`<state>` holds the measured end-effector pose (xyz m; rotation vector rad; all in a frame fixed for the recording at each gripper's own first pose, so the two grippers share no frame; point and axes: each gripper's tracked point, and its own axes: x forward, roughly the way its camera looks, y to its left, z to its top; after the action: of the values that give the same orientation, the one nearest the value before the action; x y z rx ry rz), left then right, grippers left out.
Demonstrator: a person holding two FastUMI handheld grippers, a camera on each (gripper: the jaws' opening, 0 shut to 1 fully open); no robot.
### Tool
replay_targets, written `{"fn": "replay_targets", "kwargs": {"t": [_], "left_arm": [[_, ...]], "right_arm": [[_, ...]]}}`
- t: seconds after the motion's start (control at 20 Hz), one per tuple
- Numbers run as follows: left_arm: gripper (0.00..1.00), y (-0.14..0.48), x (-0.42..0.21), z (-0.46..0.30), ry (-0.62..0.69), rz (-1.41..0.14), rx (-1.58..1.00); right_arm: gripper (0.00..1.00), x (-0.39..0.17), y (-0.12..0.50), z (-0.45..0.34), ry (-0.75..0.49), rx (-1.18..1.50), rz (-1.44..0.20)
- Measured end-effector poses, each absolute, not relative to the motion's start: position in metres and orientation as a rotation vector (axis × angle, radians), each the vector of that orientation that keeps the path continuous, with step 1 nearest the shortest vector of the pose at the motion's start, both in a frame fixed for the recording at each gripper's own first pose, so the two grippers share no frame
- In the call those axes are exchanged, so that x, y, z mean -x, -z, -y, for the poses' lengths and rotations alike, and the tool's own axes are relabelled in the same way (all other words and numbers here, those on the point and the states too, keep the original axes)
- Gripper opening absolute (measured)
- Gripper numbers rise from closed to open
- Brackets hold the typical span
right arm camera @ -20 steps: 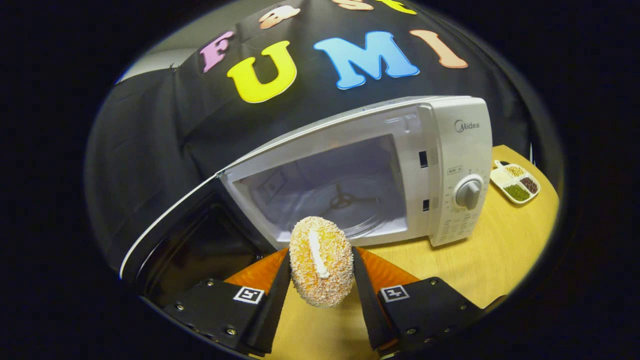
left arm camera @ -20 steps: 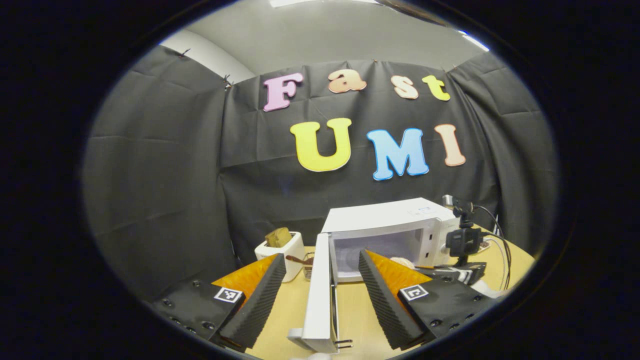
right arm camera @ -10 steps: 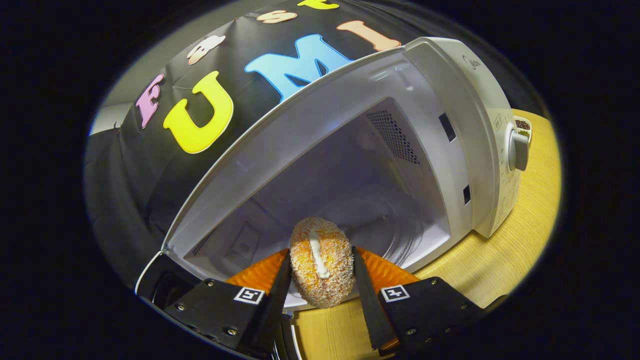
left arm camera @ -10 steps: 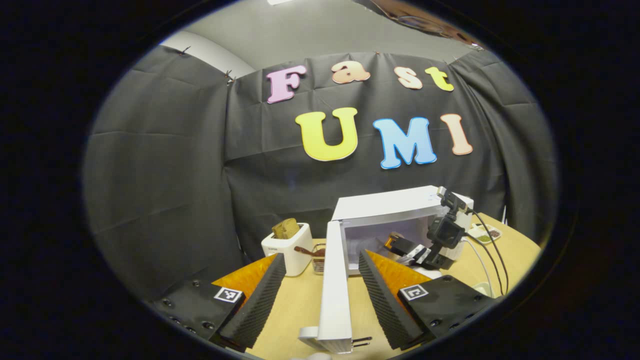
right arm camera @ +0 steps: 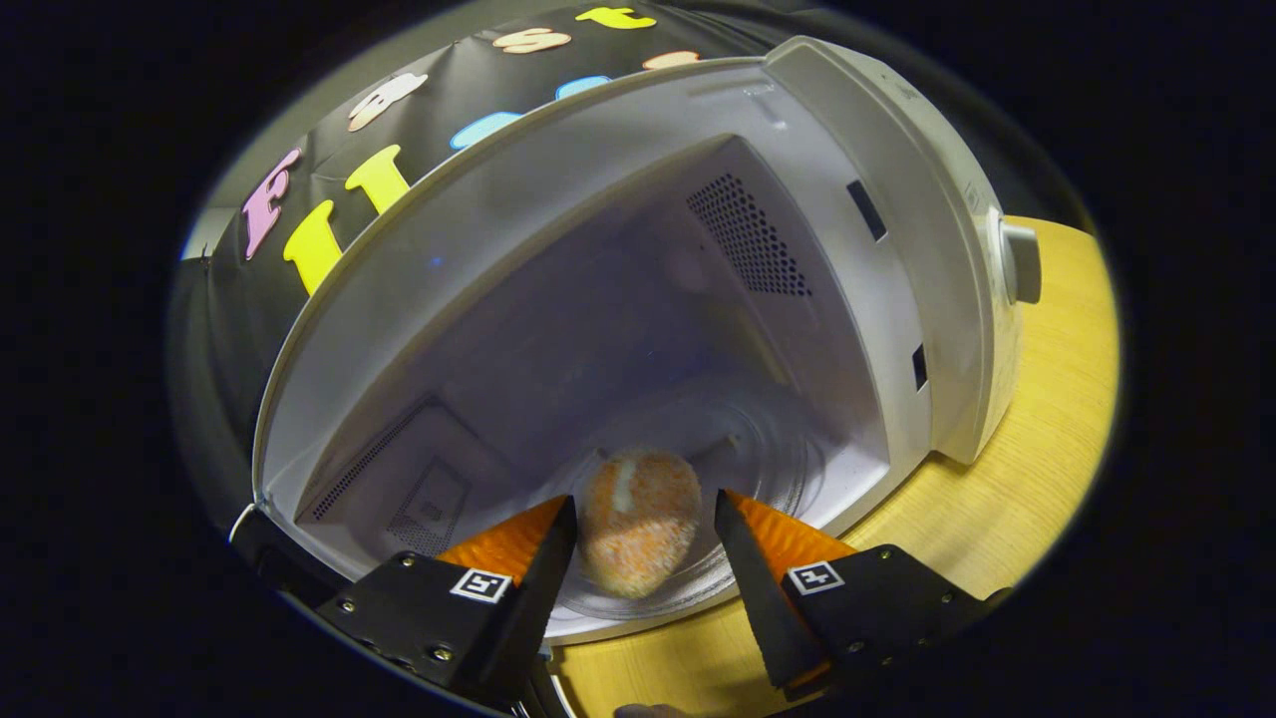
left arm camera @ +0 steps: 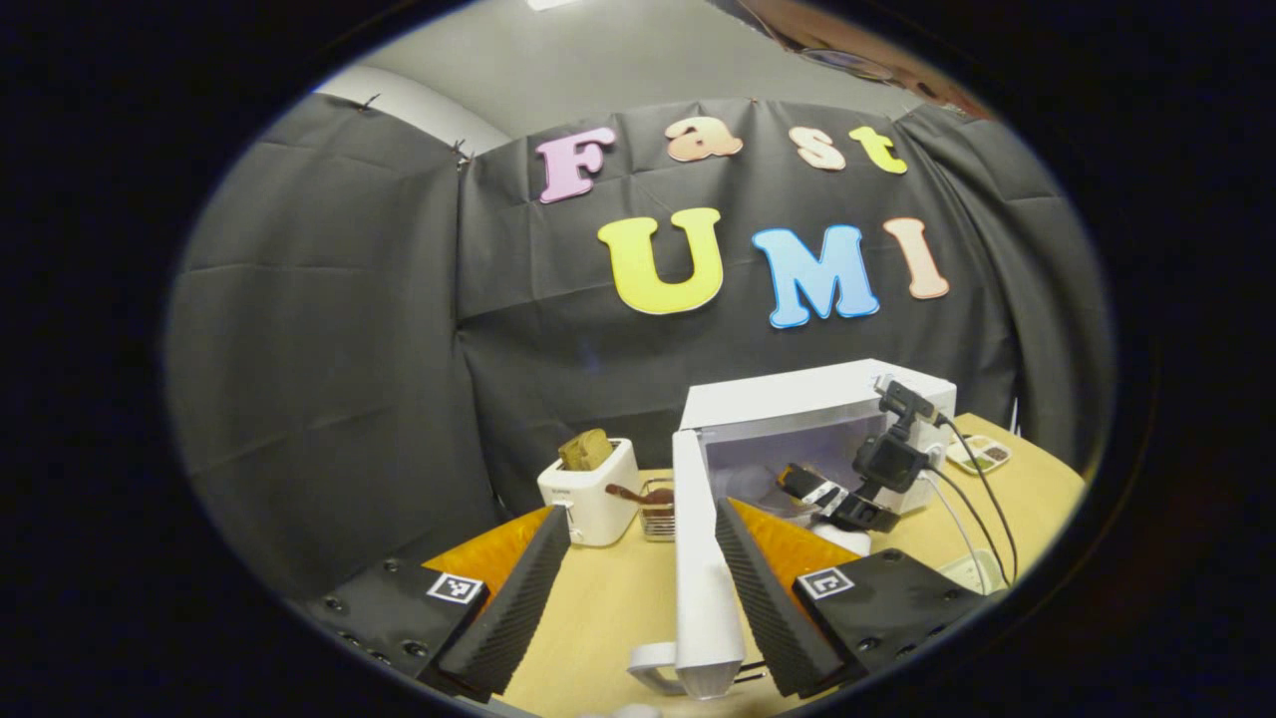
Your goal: Open the microwave oven with the left hand, put the food in, and close the microwave oven.
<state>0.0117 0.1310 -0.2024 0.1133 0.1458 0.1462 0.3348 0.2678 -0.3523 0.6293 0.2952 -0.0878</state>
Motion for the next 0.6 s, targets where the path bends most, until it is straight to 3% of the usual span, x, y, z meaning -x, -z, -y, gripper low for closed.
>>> {"fn": "replay_targets", "kwargs": {"t": [0.1,0.25,0.6], "left_arm": [[0.98,0.196,-0.009,-0.133,-0.146,-0.126,-0.11],[0.97,0.195,-0.006,-0.143,-0.169,-0.126,-0.096],[0.99,0.186,0.021,-0.175,-0.225,-0.113,-0.141]], "right_arm": [[0.98,-0.328,0.348,-0.262,0.082,-0.59,-0.29],[0.98,-0.31,0.326,-0.246,0.087,-0.518,-0.255],[0.98,-0.243,0.27,-0.232,-0.046,-0.307,-0.208]]}}
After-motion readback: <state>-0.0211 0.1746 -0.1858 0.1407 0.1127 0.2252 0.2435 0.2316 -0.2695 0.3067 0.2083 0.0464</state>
